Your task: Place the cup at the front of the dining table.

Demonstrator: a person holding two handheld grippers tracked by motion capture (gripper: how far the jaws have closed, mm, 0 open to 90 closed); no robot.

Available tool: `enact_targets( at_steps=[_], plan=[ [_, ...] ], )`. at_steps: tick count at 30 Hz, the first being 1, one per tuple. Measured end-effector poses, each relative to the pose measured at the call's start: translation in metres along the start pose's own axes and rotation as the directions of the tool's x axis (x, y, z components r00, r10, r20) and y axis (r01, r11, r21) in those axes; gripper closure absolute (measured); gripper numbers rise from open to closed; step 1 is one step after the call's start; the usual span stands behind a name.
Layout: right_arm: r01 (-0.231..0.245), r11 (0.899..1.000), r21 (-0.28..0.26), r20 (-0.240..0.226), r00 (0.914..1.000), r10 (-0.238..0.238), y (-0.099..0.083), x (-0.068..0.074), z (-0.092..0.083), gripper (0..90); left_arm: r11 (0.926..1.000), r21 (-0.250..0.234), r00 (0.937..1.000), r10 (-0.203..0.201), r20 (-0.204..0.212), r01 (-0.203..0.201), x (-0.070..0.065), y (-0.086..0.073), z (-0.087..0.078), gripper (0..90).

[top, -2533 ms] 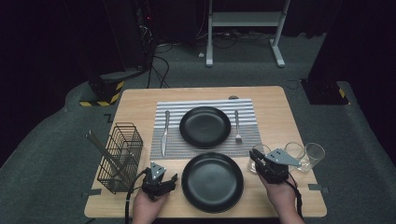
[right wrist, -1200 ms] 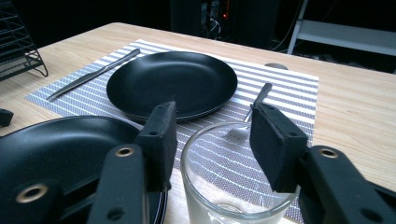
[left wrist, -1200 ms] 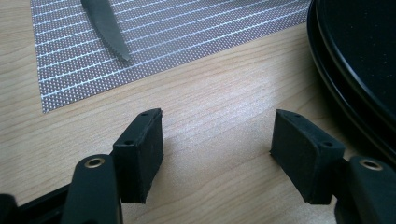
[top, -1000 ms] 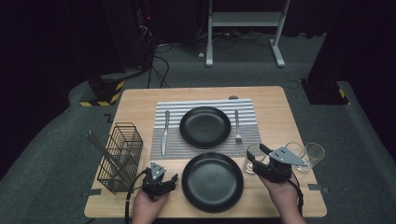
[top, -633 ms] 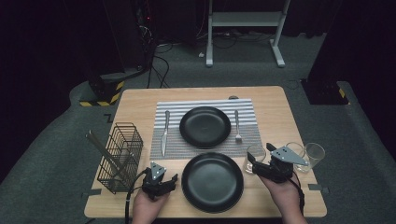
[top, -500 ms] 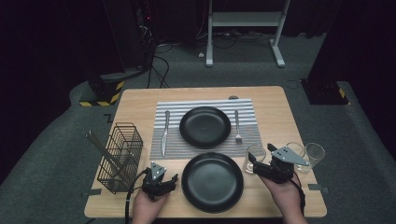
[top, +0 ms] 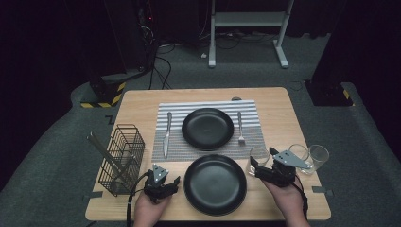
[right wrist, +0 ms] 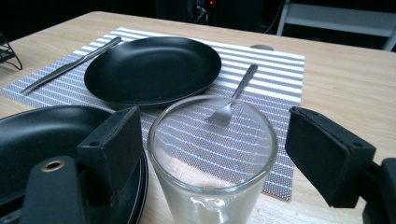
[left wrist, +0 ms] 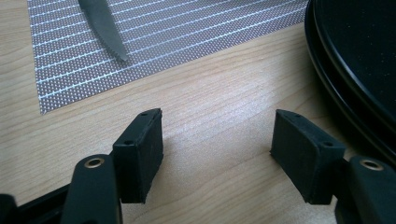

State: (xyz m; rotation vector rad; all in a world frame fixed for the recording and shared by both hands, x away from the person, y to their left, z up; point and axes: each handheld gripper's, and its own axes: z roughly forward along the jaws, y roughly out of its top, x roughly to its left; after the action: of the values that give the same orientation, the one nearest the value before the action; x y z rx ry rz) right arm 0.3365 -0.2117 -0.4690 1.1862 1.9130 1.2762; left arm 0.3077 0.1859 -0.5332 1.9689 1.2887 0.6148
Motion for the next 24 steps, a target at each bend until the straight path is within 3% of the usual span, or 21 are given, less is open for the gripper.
enact_targets(
  at_steps=[15, 24],
  plan=[
    [0.0, 1.0, 0.024, 0.003, 1.0, 0.0, -0.012, 0.001, 0.013, 18.6, 1.0, 0.0, 1.0, 0.001, 0.001, -0.001, 0.0, 0.0, 0.0, 34.2],
    [0.015, 1.0, 0.003, 0.008, 0.9999, -0.015, -0.016, 0.001, 0.015, 26.2, 1.0, 0.001, 1.0, 0.002, 0.002, -0.002, 0.0, 0.0, 0.0, 34.2]
  ],
)
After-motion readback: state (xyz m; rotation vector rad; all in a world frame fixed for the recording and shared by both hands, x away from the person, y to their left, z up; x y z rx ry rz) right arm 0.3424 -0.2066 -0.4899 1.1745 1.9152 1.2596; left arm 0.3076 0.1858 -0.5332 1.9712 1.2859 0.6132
